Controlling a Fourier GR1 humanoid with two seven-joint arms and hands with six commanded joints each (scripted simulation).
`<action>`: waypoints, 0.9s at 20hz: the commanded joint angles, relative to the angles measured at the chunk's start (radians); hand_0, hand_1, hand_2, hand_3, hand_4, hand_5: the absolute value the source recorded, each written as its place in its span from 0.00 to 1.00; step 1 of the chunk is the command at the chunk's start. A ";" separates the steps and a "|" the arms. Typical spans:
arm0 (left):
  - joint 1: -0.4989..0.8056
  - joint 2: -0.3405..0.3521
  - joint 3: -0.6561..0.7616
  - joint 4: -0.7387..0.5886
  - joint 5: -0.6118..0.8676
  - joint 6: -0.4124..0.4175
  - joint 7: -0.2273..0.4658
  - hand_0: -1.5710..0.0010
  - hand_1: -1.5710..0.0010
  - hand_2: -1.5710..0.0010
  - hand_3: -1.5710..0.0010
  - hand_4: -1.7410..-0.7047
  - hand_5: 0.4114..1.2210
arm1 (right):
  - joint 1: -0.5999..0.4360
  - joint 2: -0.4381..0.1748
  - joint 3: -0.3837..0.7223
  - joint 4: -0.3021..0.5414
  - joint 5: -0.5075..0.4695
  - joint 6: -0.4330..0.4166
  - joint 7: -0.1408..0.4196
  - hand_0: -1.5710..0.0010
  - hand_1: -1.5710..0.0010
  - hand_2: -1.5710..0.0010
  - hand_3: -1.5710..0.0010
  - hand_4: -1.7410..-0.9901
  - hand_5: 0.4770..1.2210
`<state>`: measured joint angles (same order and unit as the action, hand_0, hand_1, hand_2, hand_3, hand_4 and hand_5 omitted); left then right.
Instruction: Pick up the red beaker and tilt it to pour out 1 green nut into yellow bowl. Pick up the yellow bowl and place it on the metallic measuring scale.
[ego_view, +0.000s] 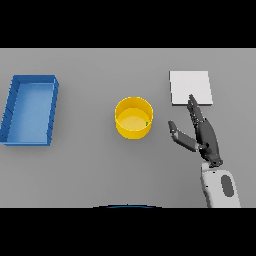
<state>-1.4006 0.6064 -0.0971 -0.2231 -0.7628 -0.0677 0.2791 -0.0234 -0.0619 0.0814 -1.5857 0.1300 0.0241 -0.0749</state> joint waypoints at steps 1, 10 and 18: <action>0.029 0.000 0.029 0.002 0.035 0.011 0.022 0.00 0.00 0.00 0.05 0.01 1.00 | 0.009 -0.005 0.002 -0.004 0.004 0.001 -0.006 1.00 1.00 1.00 1.00 0.62 0.24; 0.312 -0.026 0.146 -0.105 0.224 0.113 0.127 0.00 0.00 0.00 0.03 0.00 1.00 | 0.006 -0.019 0.002 0.011 0.016 0.004 -0.016 1.00 1.00 1.00 1.00 0.58 0.31; 0.621 -0.040 0.128 -0.557 0.317 0.127 0.260 0.00 0.00 0.00 0.16 0.00 0.91 | 0.003 -0.027 0.006 0.011 0.024 0.006 0.001 1.00 1.00 1.00 1.00 0.54 0.33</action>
<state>-0.7799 0.5658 0.0306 -0.7795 -0.4445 0.0579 0.5358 -0.0207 -0.0892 0.0874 -1.5749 0.1541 0.0308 -0.0714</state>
